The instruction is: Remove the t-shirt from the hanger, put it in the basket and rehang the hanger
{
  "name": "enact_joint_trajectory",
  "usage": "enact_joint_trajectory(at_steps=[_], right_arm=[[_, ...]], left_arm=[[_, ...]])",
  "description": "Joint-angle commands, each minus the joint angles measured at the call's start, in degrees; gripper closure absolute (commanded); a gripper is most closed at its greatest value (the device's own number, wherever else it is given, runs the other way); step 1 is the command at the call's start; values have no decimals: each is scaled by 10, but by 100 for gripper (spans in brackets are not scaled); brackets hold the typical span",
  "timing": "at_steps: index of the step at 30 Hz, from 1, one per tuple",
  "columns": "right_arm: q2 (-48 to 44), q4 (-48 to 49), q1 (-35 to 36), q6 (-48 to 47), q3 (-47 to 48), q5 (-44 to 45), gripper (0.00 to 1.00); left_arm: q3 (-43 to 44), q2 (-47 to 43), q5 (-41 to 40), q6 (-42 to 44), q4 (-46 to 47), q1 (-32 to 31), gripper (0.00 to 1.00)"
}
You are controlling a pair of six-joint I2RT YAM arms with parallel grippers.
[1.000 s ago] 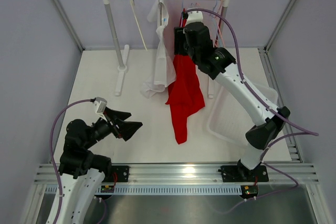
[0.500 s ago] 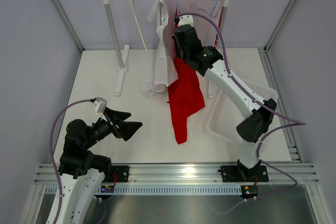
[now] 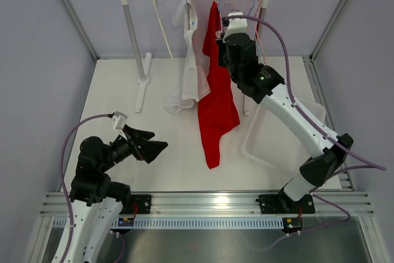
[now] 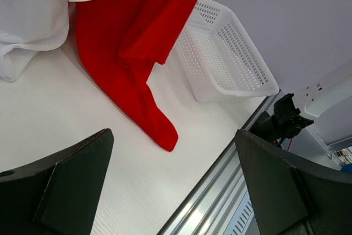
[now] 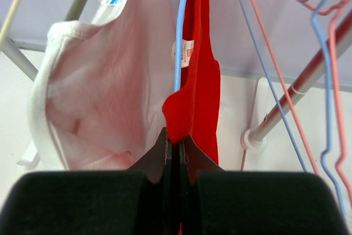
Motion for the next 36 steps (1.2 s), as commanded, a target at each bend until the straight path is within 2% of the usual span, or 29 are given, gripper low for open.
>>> enact_joint_trajectory(at_steps=[1,4,9,13,14,17,18,19,21,22,24,28,36], right_arm=[[-55,86,6,-3,-31,8,100],[-92,95,6,19,-105,-1,100],[-205,114,7,79,-239,-58,100],[-330,134,34,125,-396,-88,100],[-353,137,51,133,-423,-95,100],[-438,137,90,168,-507,-101,100],[-458,136,99,176,-525,-102,100],[-493,131,107,191,-554,-96,100],[-520,122,135,209,-574,-92,100],[-540,112,144,213,-585,-87,100],[-554,105,167,219,-595,-78,100],[-576,91,197,227,-602,-64,100],[-609,88,223,235,-610,-50,100]], left_arm=[[37,22,7,-23,18,3,1],[97,54,25,-48,31,3,1],[190,112,25,-111,61,-1,1],[212,158,-51,-162,65,-33,1],[215,167,-70,-168,70,-50,3],[229,211,-170,-173,92,-162,5],[236,226,-202,-162,98,-237,6],[256,260,-270,-152,100,-274,6],[280,301,-333,-124,106,-368,6],[301,342,-367,-119,112,-388,6],[313,380,-380,-118,148,-416,7],[330,451,-429,-125,225,-433,11],[366,562,-454,-128,280,-446,24]])
